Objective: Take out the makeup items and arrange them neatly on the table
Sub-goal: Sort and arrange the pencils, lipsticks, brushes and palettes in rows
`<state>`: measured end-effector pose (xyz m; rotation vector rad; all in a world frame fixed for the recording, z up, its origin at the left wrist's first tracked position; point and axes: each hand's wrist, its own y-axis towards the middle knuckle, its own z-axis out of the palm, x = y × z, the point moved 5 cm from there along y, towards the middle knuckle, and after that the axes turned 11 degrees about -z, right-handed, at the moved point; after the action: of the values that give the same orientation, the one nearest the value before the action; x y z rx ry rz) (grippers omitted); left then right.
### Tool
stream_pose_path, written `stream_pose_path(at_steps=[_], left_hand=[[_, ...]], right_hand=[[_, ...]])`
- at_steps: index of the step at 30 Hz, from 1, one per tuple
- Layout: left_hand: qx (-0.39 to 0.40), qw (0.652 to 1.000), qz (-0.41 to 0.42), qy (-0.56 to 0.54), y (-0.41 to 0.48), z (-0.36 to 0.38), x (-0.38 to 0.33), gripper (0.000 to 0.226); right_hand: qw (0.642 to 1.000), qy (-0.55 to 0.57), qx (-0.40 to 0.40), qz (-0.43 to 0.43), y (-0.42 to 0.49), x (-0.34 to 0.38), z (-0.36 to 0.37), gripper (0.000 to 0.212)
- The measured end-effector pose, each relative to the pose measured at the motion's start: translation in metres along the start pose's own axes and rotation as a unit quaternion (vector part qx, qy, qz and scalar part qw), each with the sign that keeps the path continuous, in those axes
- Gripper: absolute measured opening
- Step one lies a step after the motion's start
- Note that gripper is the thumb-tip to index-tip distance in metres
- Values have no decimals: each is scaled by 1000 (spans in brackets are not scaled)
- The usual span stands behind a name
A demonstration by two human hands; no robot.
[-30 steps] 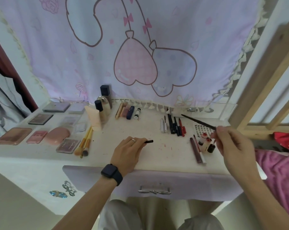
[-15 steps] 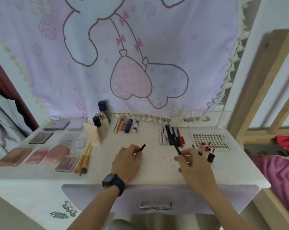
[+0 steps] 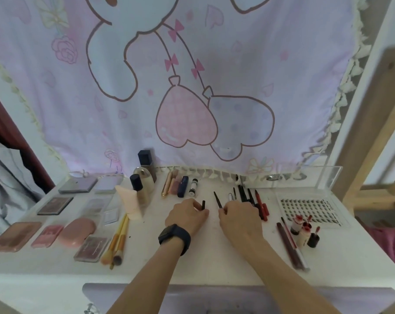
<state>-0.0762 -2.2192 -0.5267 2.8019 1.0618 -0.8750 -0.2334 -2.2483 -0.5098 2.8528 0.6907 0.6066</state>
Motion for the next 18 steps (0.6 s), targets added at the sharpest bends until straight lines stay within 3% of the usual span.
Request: stream_pose_path(at_steps=[3,6,10,12,18], left_hand=[[-11,1000,21,-3,2,1,-4,34],[-31,995,95,-14,-4,3,-5,33],[-15,979,202,13,-13,16,1,40],[-11,978,209,24,-13,18,2,43],[-30,972,226,56,-18,25,-15,47]], right_hand=[[999,-28,6,-13,3,5,3,40],[999,-30,-18,-28,-16,-1,-2,44],[988,6,-134,-73,-66,-17,-12,18],[981,1,-172,-94,-88,-26,-12,6],[973,56,-197,-106,-106,-41,-6,20]])
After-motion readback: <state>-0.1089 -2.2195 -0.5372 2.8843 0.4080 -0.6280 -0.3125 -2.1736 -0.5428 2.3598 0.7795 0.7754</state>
